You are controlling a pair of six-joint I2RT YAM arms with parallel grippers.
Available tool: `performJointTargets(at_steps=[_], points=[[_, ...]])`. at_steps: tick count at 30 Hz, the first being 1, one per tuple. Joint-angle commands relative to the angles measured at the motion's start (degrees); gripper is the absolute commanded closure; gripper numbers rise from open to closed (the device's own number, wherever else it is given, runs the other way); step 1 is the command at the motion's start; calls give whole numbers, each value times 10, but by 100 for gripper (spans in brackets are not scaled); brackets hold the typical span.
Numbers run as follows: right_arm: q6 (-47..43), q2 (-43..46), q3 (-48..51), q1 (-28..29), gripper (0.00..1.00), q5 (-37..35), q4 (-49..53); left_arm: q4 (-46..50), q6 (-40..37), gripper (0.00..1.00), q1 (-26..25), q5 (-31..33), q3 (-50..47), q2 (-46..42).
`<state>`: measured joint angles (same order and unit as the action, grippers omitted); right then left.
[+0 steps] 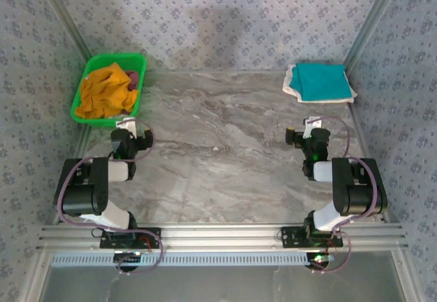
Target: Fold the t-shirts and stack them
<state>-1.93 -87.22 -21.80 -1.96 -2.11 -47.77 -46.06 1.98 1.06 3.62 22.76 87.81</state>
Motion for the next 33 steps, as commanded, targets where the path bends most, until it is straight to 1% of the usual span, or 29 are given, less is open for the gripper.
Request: performJointTargets(at_steps=[1, 12, 18, 19, 20, 21, 22, 23, 24, 25, 26, 27, 29, 30, 31, 32, 33], points=[[7, -1, -6, 2, 0, -1, 9, 2, -5, 0, -1, -12, 13, 1], [8, -2, -6, 2, 0, -1, 9, 1, 0, 0, 7, -28, 12, 0], [8, 5, -2, -2, 0, 14, 4, -4, 1, 0, 9, -31, 11, -1], [2, 29, -9, 2, 0, 13, 37, 1, -3, 0, 3, -18, 9, -15], [2, 70, -31, 10, 0, -14, 111, 25, -17, 1, -17, 16, 8, -54], [11, 105, -54, 16, 0, -51, 175, 72, -34, 1, -41, 43, 12, -97], [43, 137, -72, 19, 0, -85, 219, 115, -48, 2, -70, 74, 19, -153], [128, 162, -80, 14, 0, -130, 238, 149, -41, 1, -89, 81, 26, -210], [250, 187, -90, 5, 0, -160, 301, 173, -21, 1, -93, 78, 34, -252], [318, 211, -99, -23, 0, -99, 335, 206, 10, 0, -89, 88, 56, -285], [305, 218, -93, -45, 1, -3, 284, 257, 41, 1, -73, 94, 91, -304], [285, 215, -99, -35, 1, 40, 264, 307, 69, 0, -48, 88, 128, -304], [200, 200, -167, 36, 2, 31, 342, 403, 122, 3, 28, 44, 218, -267], [143, 182, -207, 79, 2, 13, 387, 435, 128, 3, 54, 35, 255, -239], [90, 156, -256, 126, 0, -21, 447, 473, 129, 4, 77, 35, 302, -200], [61, 125, -302, 164, 0, -58, 498, 519, 130, 4, 97, 31, 355, -154], [53, 96, -333, 188, 0, -80, 532, 552, 124, 4, 109, 24, 397, -113]])
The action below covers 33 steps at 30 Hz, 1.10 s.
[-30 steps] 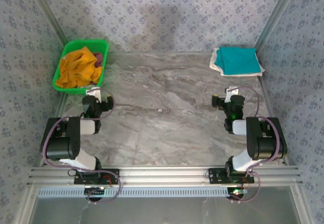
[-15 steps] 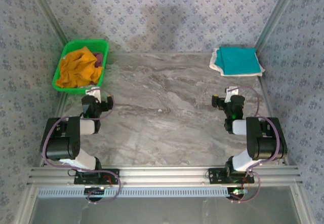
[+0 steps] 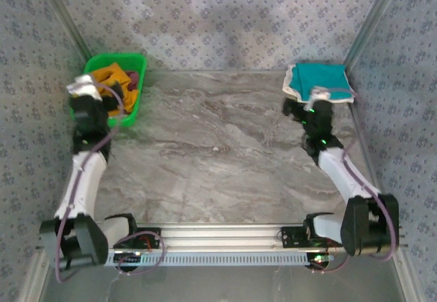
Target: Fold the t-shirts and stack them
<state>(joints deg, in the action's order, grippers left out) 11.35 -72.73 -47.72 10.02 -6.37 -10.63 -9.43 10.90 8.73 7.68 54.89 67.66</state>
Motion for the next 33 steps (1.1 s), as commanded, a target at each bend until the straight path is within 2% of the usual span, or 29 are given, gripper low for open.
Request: performJointTargets(at_steps=[1, 5, 10, 13, 15, 16, 18, 19, 20, 22, 23, 29, 33], points=[[-83, -74, -109, 86, 0, -45, 190, 217, 25, 4, 41, -16, 123, 133], [-85, -116, -149, 133, 0, -7, 197, 282, -10, 2, 49, -26, 268, 286], [-68, -135, -164, 144, 0, 10, 199, 356, -35, 2, 51, -39, 428, 439], [-66, -133, -165, 145, 0, 9, 207, 390, -43, 7, 51, -58, 503, 513], [-68, -128, -160, 145, 0, 7, 208, 396, -49, 14, 51, -64, 532, 546], [-69, -125, -158, 144, 0, 5, 207, 394, -53, 22, 52, -71, 539, 556], [-70, -121, -153, 144, 0, 3, 208, 373, -57, 41, 51, -81, 539, 566], [-71, -118, -151, 143, 0, 3, 208, 363, -56, 60, 51, -85, 540, 570], [-73, -116, -149, 144, 0, 1, 208, 365, -55, 73, 51, -89, 550, 575], [-75, -114, -149, 144, 0, -3, 211, 382, -54, 93, 50, -94, 578, 580], [-76, -113, -150, 144, 0, -4, 213, 388, -53, 100, 49, -94, 588, 576], [-73, -110, -153, 144, 0, -10, 205, 338, -30, 100, 24, -66, 543, 456], [-63, -109, -156, 144, 0, -9, 201, 325, -22, 100, -4, -56, 550, 377]])
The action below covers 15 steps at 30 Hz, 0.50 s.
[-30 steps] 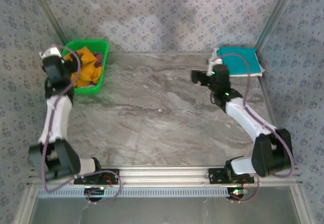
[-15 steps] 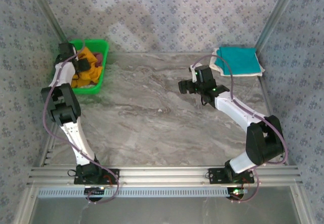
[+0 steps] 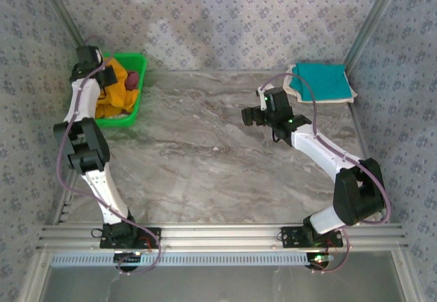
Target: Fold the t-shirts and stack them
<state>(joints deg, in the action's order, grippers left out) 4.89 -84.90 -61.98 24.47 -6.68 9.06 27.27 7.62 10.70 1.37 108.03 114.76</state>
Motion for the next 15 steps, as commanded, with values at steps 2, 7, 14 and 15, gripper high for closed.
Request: performJointTargets(at_steps=[2, 7, 14, 15], points=[[5, 13, -16, 0, 0, -9, 6, -32, 0, 100, -47, 19, 34, -126], [11, 20, -21, -2, 0, -29, 13, 13, -25, 100, -121, 14, 122, -174], [66, 52, -10, -31, 0, -44, 9, 92, -103, 100, -302, 56, 272, -184], [76, 58, -8, -37, 0, -46, 10, 112, -105, 100, -326, 60, 305, -170]])
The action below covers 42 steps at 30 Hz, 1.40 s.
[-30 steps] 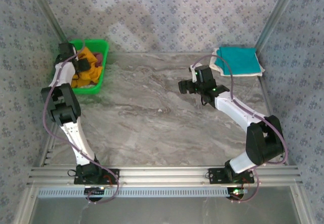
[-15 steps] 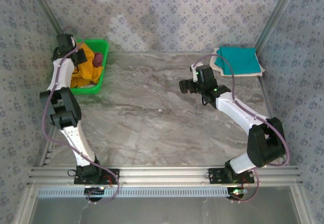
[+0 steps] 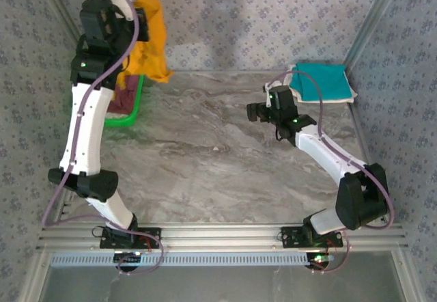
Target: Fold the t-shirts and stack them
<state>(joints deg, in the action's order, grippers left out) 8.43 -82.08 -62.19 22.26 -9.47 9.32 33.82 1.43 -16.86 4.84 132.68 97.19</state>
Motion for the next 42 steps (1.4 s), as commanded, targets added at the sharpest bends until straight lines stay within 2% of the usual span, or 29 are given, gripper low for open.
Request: performJointTargets(at_steps=[1, 4, 7, 8, 11, 15, 18, 22, 25, 29, 32, 34, 36, 38, 40, 42], points=[[50, 36, -2, -19, 0, -19, 7, 85, -38, 100, -69, 24, 92, 21], [79, 61, 15, -34, 0, -30, 6, 168, -13, 100, -123, 24, 170, 82], [101, 89, 35, -46, 0, -45, 7, 187, 16, 100, -164, 17, 163, 134], [107, 98, 42, -50, 0, -54, 9, 179, 25, 99, -170, -8, 155, 158], [128, 120, 63, -65, 0, -73, 18, 158, 59, 73, -172, -69, 180, 252], [164, 136, 88, -104, 0, -57, 25, 212, 96, 56, -152, -81, 372, 398], [124, 139, 96, -106, 0, -6, 28, 274, 137, 51, -124, -108, 487, 438], [61, 129, 113, -69, 0, 74, 16, 348, 90, 46, -137, -82, 488, 428], [37, 92, 111, -34, 2, 108, 17, 436, 76, 45, -154, -78, 496, 449], [31, 18, 73, -10, 10, 114, 41, 517, 66, 45, -184, -69, 496, 497], [26, -15, 51, -12, 13, 124, 52, 529, 72, 43, -195, -113, 492, 506], [23, -23, 40, -13, 11, 129, 60, 525, 63, 40, -190, -119, 418, 457], [18, -22, 37, -14, 10, 127, 63, 508, 33, 29, -184, -86, 267, 363], [15, -19, 39, -16, 9, 125, 64, 461, 29, 27, -157, -84, 68, 247], [13, -20, 43, -18, 8, 129, 57, 352, 32, 27, -121, -124, -150, 119], [14, -27, 44, -19, 8, 134, 49, 198, 54, 22, -98, -162, -352, -5]])
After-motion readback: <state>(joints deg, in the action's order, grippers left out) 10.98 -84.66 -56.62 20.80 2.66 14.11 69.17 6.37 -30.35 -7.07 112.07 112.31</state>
